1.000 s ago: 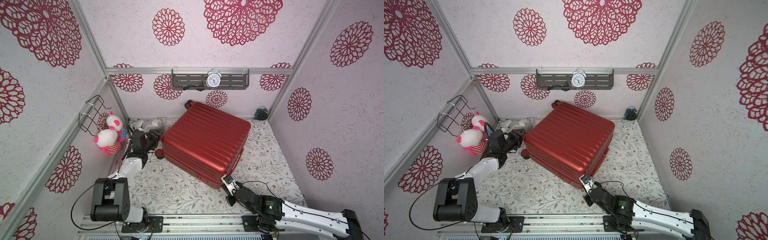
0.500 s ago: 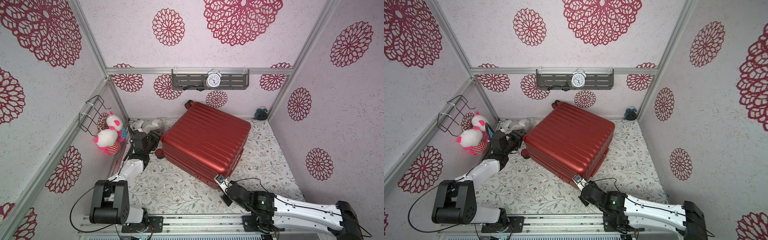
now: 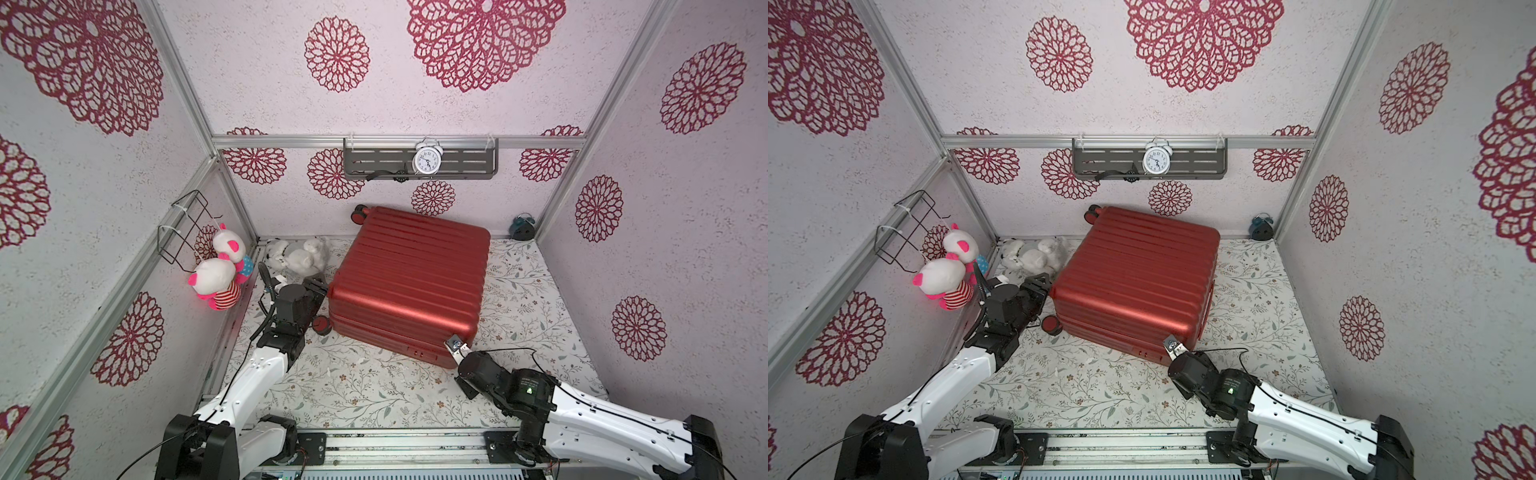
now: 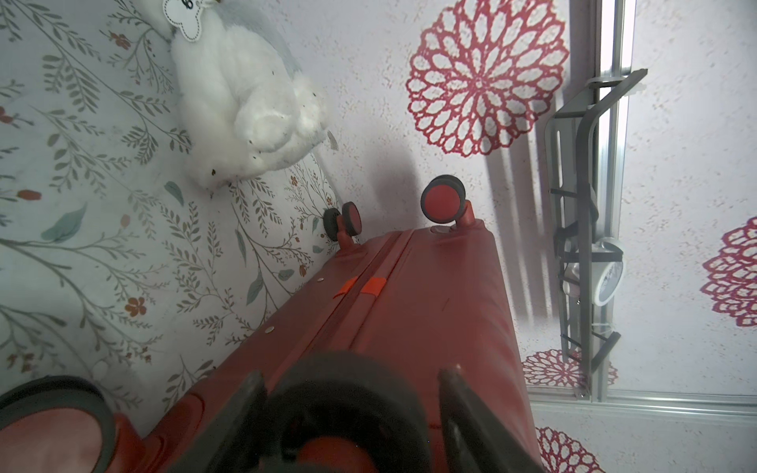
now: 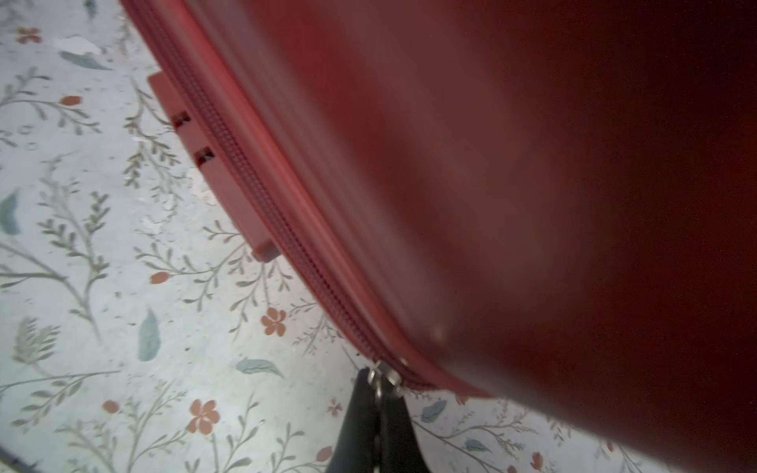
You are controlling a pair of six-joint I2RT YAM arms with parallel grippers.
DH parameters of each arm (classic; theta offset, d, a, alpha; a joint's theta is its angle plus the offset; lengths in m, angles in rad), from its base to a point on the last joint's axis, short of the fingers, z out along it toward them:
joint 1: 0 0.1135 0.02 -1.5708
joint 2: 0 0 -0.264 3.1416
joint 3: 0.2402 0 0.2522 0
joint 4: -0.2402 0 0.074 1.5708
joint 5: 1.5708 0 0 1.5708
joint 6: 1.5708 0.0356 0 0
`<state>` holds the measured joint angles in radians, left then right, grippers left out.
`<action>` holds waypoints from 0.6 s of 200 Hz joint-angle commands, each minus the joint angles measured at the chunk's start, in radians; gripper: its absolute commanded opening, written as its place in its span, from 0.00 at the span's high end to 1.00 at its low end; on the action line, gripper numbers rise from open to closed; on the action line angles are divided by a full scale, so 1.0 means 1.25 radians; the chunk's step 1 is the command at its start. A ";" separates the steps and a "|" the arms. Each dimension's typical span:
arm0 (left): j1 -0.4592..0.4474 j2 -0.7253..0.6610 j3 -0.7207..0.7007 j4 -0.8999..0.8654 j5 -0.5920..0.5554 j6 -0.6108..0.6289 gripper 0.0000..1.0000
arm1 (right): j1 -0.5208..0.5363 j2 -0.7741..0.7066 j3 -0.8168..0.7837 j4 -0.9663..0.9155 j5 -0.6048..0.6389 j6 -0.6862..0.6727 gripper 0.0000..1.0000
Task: Open the suitcase zippers
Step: Unzip the zipper on the suitcase.
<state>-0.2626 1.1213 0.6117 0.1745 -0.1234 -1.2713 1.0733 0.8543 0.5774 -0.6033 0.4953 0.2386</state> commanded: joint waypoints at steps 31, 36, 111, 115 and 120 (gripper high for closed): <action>-0.273 0.008 -0.010 -0.094 0.231 0.182 0.88 | -0.109 -0.003 -0.012 0.231 -0.235 0.094 1.00; -0.288 0.018 -0.002 -0.092 0.228 0.183 0.88 | -0.114 -0.007 -0.016 0.239 -0.248 0.090 1.00; -0.475 0.131 0.088 -0.053 0.145 0.173 0.90 | -0.124 0.005 -0.054 0.342 -0.324 0.089 1.00; -0.482 0.135 0.091 -0.052 0.139 0.172 0.90 | -0.123 0.007 -0.058 0.351 -0.327 0.092 1.00; -0.491 0.140 0.095 -0.052 0.132 0.171 0.90 | -0.122 0.009 -0.061 0.361 -0.330 0.096 1.00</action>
<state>-0.7341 1.2583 0.7090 0.2115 -0.1864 -1.3556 0.9035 0.8364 0.5072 -0.3244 0.2756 0.3073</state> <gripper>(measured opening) 0.687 0.056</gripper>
